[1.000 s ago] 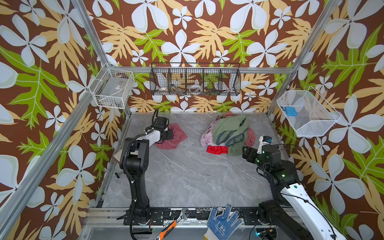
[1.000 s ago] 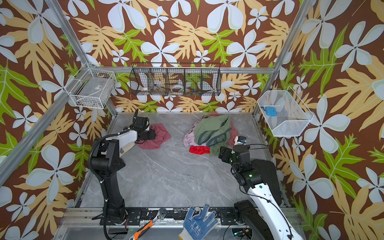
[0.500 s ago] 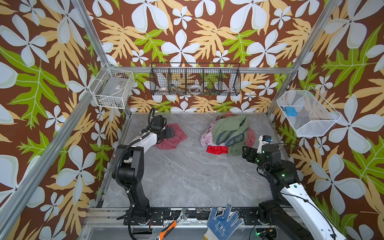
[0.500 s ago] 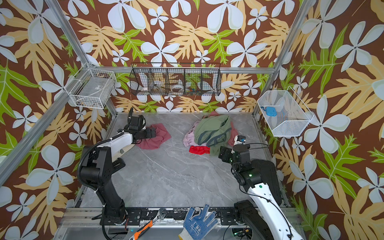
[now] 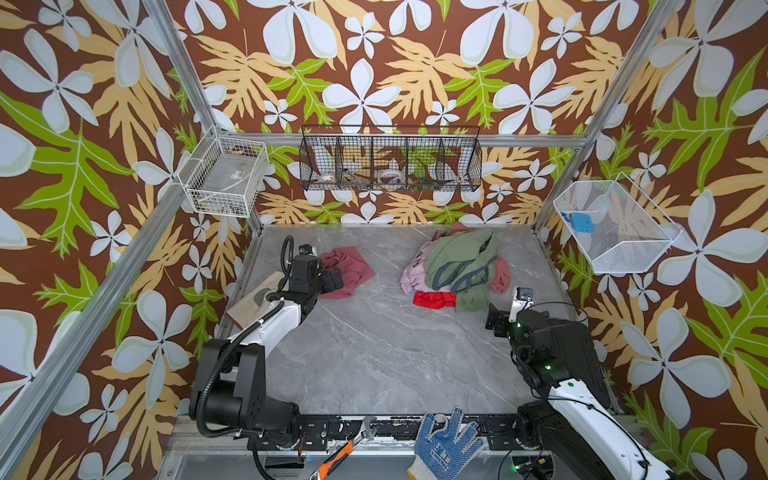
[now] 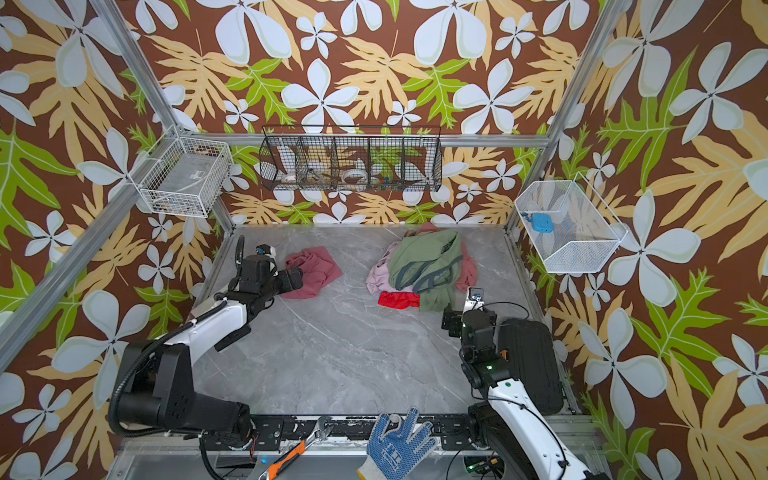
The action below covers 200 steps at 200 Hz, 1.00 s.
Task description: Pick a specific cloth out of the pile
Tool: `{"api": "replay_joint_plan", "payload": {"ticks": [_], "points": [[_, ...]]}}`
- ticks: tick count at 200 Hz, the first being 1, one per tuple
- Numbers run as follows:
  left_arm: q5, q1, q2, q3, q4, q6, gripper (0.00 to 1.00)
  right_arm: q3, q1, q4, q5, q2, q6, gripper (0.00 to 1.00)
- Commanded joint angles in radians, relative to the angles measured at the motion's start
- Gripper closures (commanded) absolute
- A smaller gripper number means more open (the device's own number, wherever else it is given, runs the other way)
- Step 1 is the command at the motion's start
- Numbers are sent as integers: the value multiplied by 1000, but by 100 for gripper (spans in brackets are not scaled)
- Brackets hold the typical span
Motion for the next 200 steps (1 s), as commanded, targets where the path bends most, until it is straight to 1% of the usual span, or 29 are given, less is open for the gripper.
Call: {"api": "replay_joint_plan", "payload": {"ticks": [1, 20, 53, 90, 105, 117, 140, 155, 179, 200], "points": [[-54, 2, -82, -67, 108, -40, 0, -86, 0, 356, 57, 36, -76, 5], [-100, 1, -163, -132, 129, -46, 0, -133, -2, 515, 78, 100, -109, 6], [-169, 1, -268, -209, 134, -50, 0, -111, -33, 622, 79, 260, -190, 8], [-203, 2, -339, -237, 106, -19, 0, -103, -136, 773, 52, 390, -149, 9], [-228, 2, -365, -243, 89, -12, 0, -90, -161, 803, 32, 424, -146, 9], [-244, 1, -385, -257, 89, -9, 0, -71, -175, 789, 0, 451, -138, 12], [-279, 1, -412, -298, 113, -9, 0, -74, -178, 849, -12, 517, -131, 13], [-296, 1, -422, -316, 126, -8, 0, -53, -178, 841, -24, 543, -121, 14], [-330, 1, -436, -336, 147, -3, 0, -54, -179, 914, -78, 615, -122, 14], [-354, 1, -453, -361, 179, 8, 0, -44, -179, 967, -141, 700, -151, 15]]}}
